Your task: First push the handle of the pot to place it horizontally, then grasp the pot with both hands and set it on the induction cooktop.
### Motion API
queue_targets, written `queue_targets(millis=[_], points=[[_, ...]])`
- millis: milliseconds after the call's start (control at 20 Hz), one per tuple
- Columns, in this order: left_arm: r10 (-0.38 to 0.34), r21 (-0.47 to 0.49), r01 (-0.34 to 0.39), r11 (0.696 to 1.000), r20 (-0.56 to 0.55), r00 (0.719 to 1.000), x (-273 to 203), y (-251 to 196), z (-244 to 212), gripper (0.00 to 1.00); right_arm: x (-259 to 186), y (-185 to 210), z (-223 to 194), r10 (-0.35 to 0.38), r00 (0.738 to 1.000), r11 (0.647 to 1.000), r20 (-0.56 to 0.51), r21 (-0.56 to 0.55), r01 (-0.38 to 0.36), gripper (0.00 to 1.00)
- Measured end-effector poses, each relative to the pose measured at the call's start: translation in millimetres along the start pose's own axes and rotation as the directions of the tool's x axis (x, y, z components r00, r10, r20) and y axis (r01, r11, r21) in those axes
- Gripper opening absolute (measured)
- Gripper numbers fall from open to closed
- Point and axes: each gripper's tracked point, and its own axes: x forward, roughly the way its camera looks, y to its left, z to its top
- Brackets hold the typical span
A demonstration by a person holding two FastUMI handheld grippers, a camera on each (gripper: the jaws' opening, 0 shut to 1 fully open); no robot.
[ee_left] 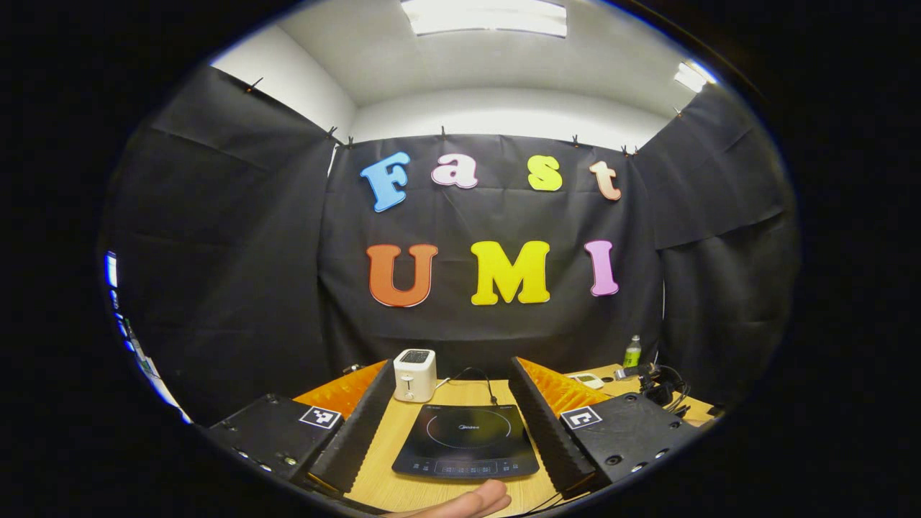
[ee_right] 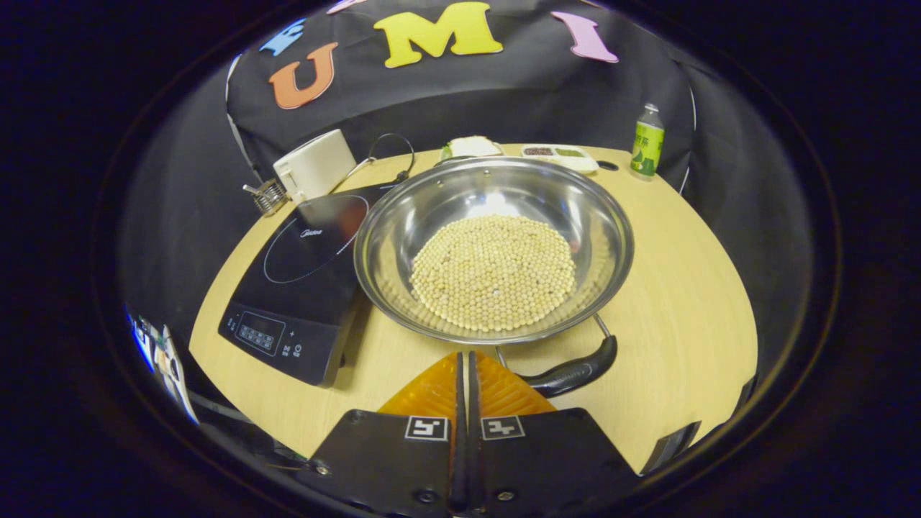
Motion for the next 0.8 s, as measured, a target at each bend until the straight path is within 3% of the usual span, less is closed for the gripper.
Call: queue_targets(millis=[150,500,800], points=[[0.04,-0.002,-0.04,0.999,0.014,0.999,5,7,6,0.95,-1,-15,-1,-0.015,1.0,1.0,0.01,-0.001,0.015,0.0],[0.001,0.019,-0.001,1.0,-0.01,1.0,6,-3,3,0.95,0,-48,4,-0.038,0.999,0.998,0.013,0.05,0.037,0.07],[-0.026,0.03,0.027,0.999,-0.004,1.0,0,-15,5,0.95,6,-83,1,-0.076,0.997,0.989,-0.03,0.125,0.08,0.04]])
